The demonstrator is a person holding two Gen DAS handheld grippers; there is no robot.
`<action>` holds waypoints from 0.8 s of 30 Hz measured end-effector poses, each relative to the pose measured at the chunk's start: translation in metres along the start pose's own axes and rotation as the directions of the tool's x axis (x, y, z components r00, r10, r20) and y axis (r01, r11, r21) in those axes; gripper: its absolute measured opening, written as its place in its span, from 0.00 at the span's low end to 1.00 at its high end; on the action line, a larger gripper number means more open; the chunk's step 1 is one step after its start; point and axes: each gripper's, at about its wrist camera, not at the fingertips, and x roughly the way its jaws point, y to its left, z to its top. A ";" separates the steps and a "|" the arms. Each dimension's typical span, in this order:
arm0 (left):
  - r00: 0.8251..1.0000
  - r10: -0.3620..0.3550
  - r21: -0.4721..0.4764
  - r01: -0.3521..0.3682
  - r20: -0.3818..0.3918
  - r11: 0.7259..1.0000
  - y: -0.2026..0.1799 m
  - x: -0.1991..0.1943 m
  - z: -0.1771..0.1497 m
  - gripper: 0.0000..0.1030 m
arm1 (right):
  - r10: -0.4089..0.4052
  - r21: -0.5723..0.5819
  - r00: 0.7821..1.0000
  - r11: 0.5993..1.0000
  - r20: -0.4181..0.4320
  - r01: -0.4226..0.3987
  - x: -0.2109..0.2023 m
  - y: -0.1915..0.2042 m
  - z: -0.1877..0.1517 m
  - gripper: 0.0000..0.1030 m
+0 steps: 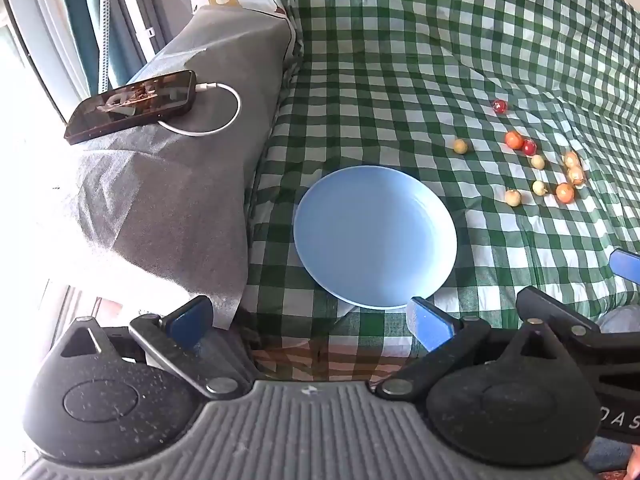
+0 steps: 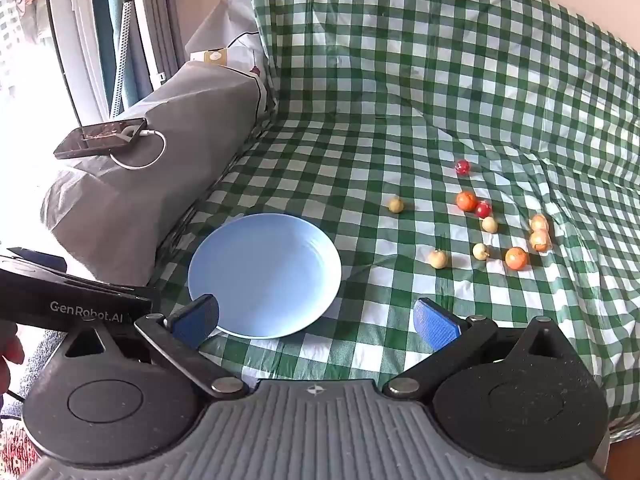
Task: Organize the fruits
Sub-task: 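Move both tools toward the cluster of fruits beyond the blue plate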
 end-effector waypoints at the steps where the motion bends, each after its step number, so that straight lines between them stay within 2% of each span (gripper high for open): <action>1: 1.000 0.002 0.000 -0.002 -0.001 1.000 0.000 0.000 0.000 1.00 | -0.001 0.001 1.000 1.000 0.000 0.001 0.000 0.004 -0.002 1.00; 24: 1.000 0.014 0.009 -0.015 0.014 1.000 0.003 0.002 -0.005 1.00 | 0.017 0.006 1.000 1.000 -0.011 -0.017 0.006 0.002 -0.001 1.00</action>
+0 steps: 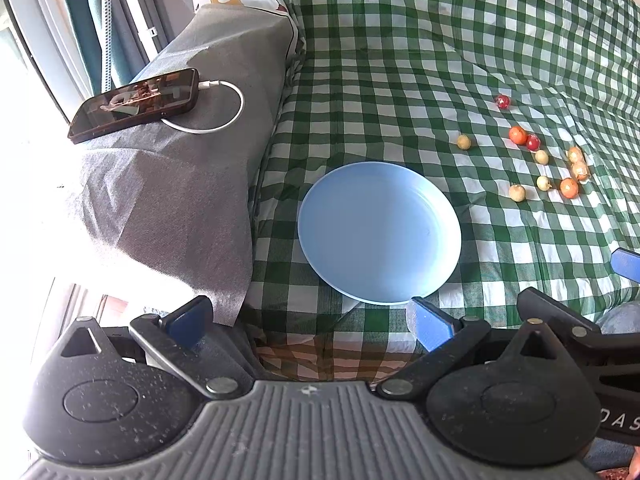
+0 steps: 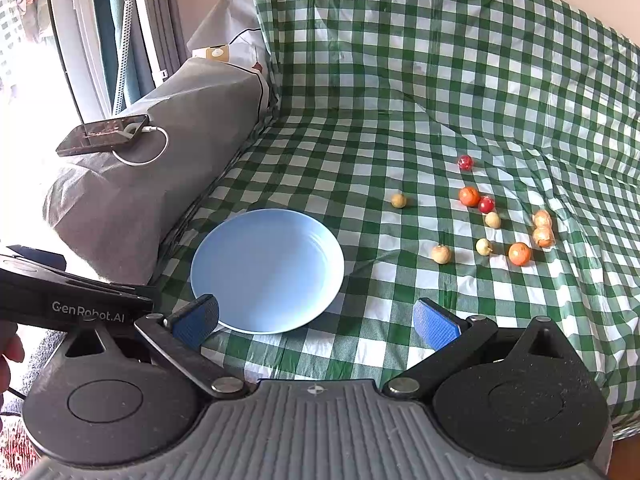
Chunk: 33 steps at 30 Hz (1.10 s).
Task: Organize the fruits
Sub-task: 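Move both tools toward the cluster of fruits beyond the blue plate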
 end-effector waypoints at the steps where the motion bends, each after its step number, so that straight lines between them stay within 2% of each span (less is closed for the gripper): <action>1: 1.000 0.002 0.001 -0.002 0.002 1.000 0.000 0.000 0.000 1.00 | 0.000 0.000 1.000 1.000 0.000 0.000 0.000 0.000 0.000 1.00; 15: 0.999 0.029 0.015 -0.030 0.032 0.999 0.002 0.002 -0.006 1.00 | 0.006 0.010 1.000 1.000 -0.006 -0.006 0.004 0.000 -0.004 1.00; 18: 0.996 0.058 0.025 -0.060 0.065 0.998 0.000 0.002 -0.005 1.00 | 0.009 0.010 1.000 1.000 -0.008 -0.008 0.006 -0.001 -0.002 1.00; 24: 0.998 0.053 0.022 -0.054 0.031 0.998 -0.003 0.006 -0.001 1.00 | 0.007 0.028 1.000 1.000 -0.007 -0.007 0.012 -0.004 -0.008 1.00; 29: 0.999 0.049 0.037 -0.049 0.011 0.998 -0.015 0.013 0.007 1.00 | -0.053 0.136 0.999 0.989 0.012 0.051 0.023 -0.029 -0.020 1.00; 33: 1.000 0.022 0.076 -0.022 0.006 0.997 -0.038 0.021 0.017 1.00 | -0.151 0.246 0.988 0.959 0.021 0.141 0.030 -0.064 -0.034 1.00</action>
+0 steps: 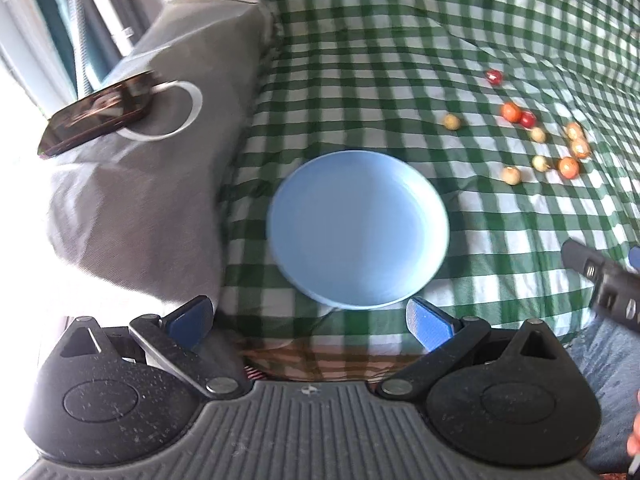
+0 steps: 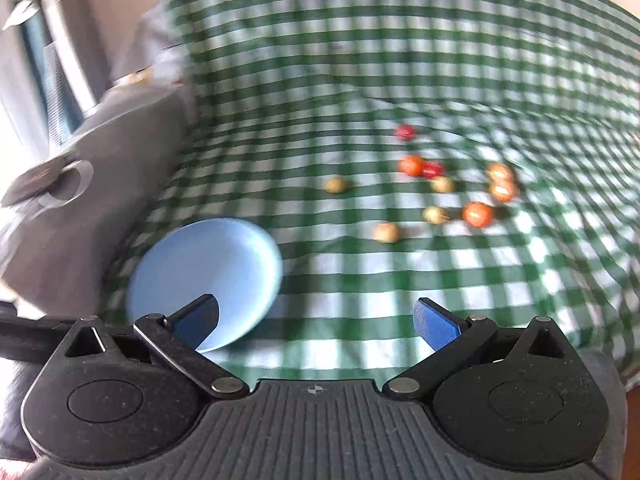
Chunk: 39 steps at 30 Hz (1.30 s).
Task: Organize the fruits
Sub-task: 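Move both tools toward the cluster of fruits beyond the blue plate, then grasp a small yellow fruit with left tool while right tool grasps a mandarin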
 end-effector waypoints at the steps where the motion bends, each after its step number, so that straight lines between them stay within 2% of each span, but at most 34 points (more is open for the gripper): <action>1: 1.000 -0.019 0.007 0.019 0.006 1.000 -0.008 0.003 0.004 1.00 | -0.025 0.020 1.000 1.000 0.010 0.025 0.003 -0.009 -0.001 1.00; 6: 0.993 -0.117 0.071 0.117 -0.007 0.991 -0.056 0.029 0.032 1.00 | -0.146 0.096 0.988 0.985 0.046 0.141 0.029 -0.071 0.002 1.00; 10: 0.981 -0.195 0.095 0.195 -0.008 0.976 -0.103 0.062 0.059 1.00 | -0.201 0.101 0.979 0.975 0.043 0.196 0.073 -0.115 0.016 0.99; 13: 0.978 -0.210 0.135 0.209 -0.006 0.969 -0.146 0.095 0.079 1.00 | -0.226 0.087 0.973 0.971 0.038 0.222 0.115 -0.138 0.028 0.99; 18: 0.976 -0.199 0.199 0.213 -0.087 0.957 -0.205 0.166 0.102 1.00 | -0.202 0.069 0.979 0.978 0.029 0.199 0.181 -0.164 0.046 0.99; 20: 0.975 -0.202 0.223 0.217 -0.089 0.950 -0.225 0.189 0.110 1.00 | -0.193 0.058 0.981 0.980 0.034 0.191 0.201 -0.169 0.052 0.99; 25: 0.967 -0.211 0.279 0.244 -0.143 0.929 -0.253 0.233 0.116 1.00 | -0.206 0.063 0.977 0.977 0.048 0.203 0.247 -0.182 0.059 0.99; 26: 0.964 -0.227 0.271 0.257 -0.138 0.928 -0.252 0.233 0.115 1.00 | -0.212 0.055 0.976 0.976 0.043 0.210 0.254 -0.184 0.058 0.99; 27: 0.963 -0.247 0.262 0.268 -0.110 0.927 -0.250 0.230 0.114 1.00 | -0.213 0.044 0.974 0.977 0.072 0.211 0.257 -0.184 0.054 0.99; 33: 0.959 -0.266 0.264 0.284 -0.100 0.922 -0.251 0.231 0.114 1.00 | -0.217 0.038 0.971 0.976 0.102 0.214 0.255 -0.180 0.052 0.99; 35: 0.961 -0.264 0.247 0.277 -0.085 0.929 -0.249 0.226 0.113 0.90 | -0.218 0.034 0.970 0.976 0.104 0.216 0.254 -0.179 0.053 0.99; 36: 0.960 -0.272 0.241 0.280 -0.067 0.929 -0.247 0.219 0.112 0.70 | -0.209 0.033 0.972 0.978 0.109 0.207 0.253 -0.179 0.052 0.94; 37: 0.955 -0.288 0.247 0.296 -0.068 0.923 -0.246 0.210 0.113 0.43 | -0.198 0.030 0.973 0.980 0.121 0.195 0.251 -0.181 0.051 0.79; 38: 0.952 -0.295 0.251 0.305 -0.075 0.919 -0.246 0.205 0.114 0.28 | -0.181 0.013 0.974 0.983 0.136 0.180 0.248 -0.179 0.050 0.68; 39: 0.951 -0.297 0.245 0.310 -0.090 0.919 -0.245 0.202 0.115 0.30 | -0.174 -0.009 0.974 0.984 0.146 0.177 0.246 -0.176 0.050 0.43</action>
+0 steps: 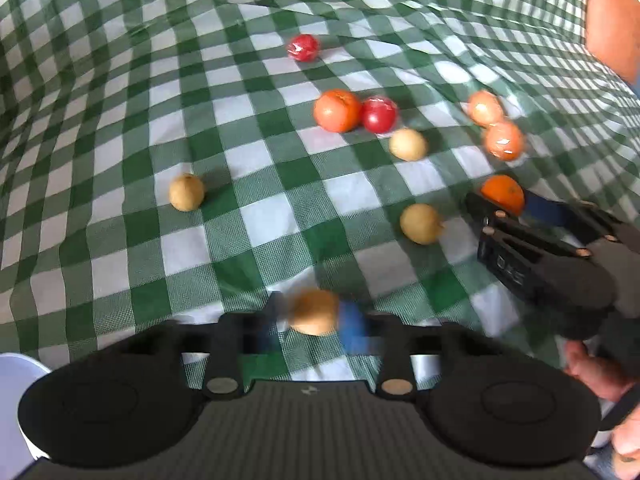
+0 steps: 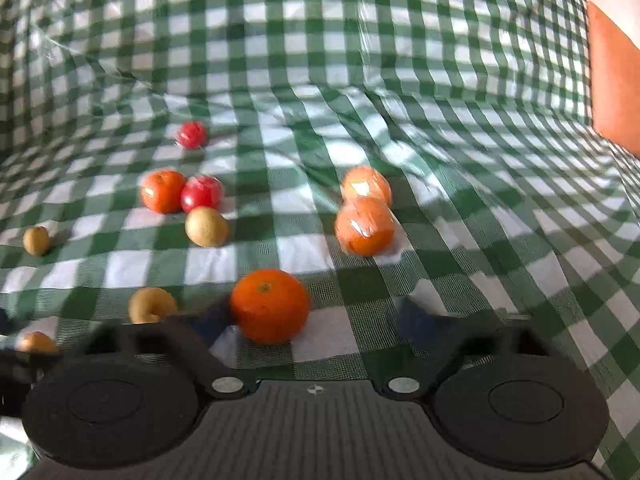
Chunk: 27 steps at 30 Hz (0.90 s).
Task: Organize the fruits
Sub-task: 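Grasp a small yellow fruit with left tool while right tool grasps a mandarin, then carry both fruits to the blue plate and open both tools over it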
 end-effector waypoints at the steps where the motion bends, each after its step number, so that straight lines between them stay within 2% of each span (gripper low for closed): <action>1: 1.000 -0.006 -0.012 0.006 -0.001 1.000 0.001 -0.004 -0.001 0.30 | -0.012 -0.015 1.000 1.000 0.007 0.012 -0.003 0.004 -0.002 0.38; 7: 0.999 0.005 -0.030 -0.004 0.034 1.000 0.006 -0.033 -0.002 0.30 | -0.053 0.016 0.998 0.999 0.035 0.052 -0.020 0.003 -0.002 0.37; 12: 0.995 -0.011 -0.076 0.018 0.096 0.997 0.026 -0.085 -0.019 0.30 | -0.046 0.035 0.998 0.998 0.050 0.045 -0.071 -0.002 0.003 0.37; 16: 0.994 0.043 -0.111 -0.032 0.098 0.993 0.050 -0.129 -0.045 0.30 | 0.038 0.024 0.999 0.999 0.023 -0.039 -0.121 0.014 0.000 0.38; 19: 0.991 0.088 -0.139 -0.074 0.102 0.988 0.069 -0.160 -0.073 0.30 | 0.129 -0.004 0.992 0.992 0.004 -0.129 -0.159 0.039 -0.007 0.38; 22: 0.990 0.106 -0.203 -0.085 0.097 0.976 0.092 -0.189 -0.103 0.30 | 0.222 -0.032 0.975 0.974 -0.017 -0.222 -0.193 0.072 -0.011 0.38; 24: 0.989 0.112 -0.242 -0.086 0.095 0.967 0.106 -0.204 -0.121 0.30 | 0.292 -0.056 0.956 0.954 -0.035 -0.293 -0.214 0.097 -0.013 0.38; 27: 0.990 0.109 -0.282 -0.079 0.092 0.956 0.124 -0.223 -0.145 0.30 | 0.352 -0.149 0.935 0.924 -0.035 -0.353 -0.236 0.137 -0.012 0.38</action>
